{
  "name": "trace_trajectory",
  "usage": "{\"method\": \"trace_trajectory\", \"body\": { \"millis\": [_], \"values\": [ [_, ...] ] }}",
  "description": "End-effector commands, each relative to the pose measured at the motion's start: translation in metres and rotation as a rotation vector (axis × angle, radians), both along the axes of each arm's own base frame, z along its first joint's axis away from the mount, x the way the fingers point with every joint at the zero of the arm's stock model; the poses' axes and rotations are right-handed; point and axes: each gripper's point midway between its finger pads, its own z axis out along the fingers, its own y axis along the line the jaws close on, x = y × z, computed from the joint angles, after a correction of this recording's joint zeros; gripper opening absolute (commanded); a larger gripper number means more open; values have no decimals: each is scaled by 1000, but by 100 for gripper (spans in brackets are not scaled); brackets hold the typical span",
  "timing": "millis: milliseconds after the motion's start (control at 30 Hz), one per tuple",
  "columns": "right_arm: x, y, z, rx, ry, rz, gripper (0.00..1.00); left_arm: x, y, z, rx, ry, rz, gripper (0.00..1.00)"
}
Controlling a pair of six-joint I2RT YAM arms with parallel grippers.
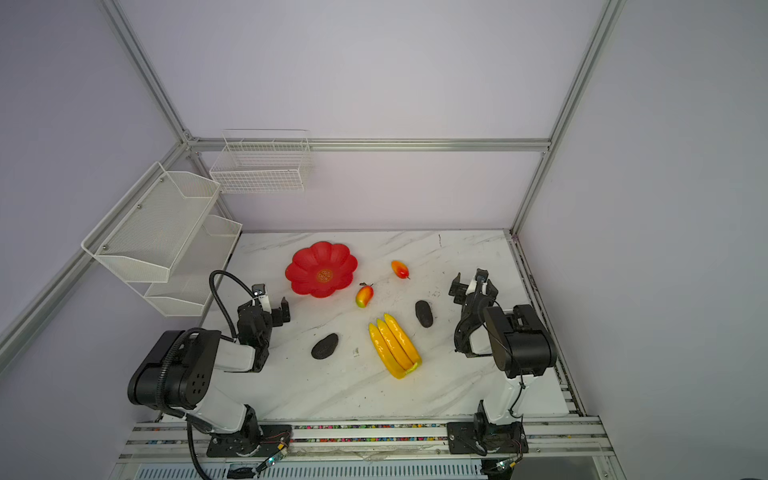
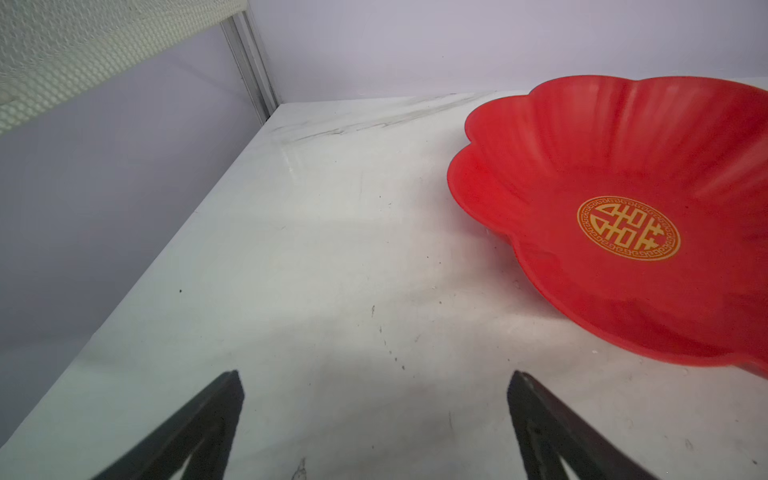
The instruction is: Place and organize the fake fruits in the fruit bowl
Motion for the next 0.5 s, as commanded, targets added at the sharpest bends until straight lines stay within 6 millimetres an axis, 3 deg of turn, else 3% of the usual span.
{"method": "trace_trajectory", "body": {
  "millis": [0, 467],
  "values": [
    [3, -1, 12, -5, -36, -16, 97, 18, 0, 33, -23, -105, 4, 100],
    [3, 0, 11, -5, -35, -13, 97, 17, 1, 32, -24, -105, 5, 100]
  ]
}}
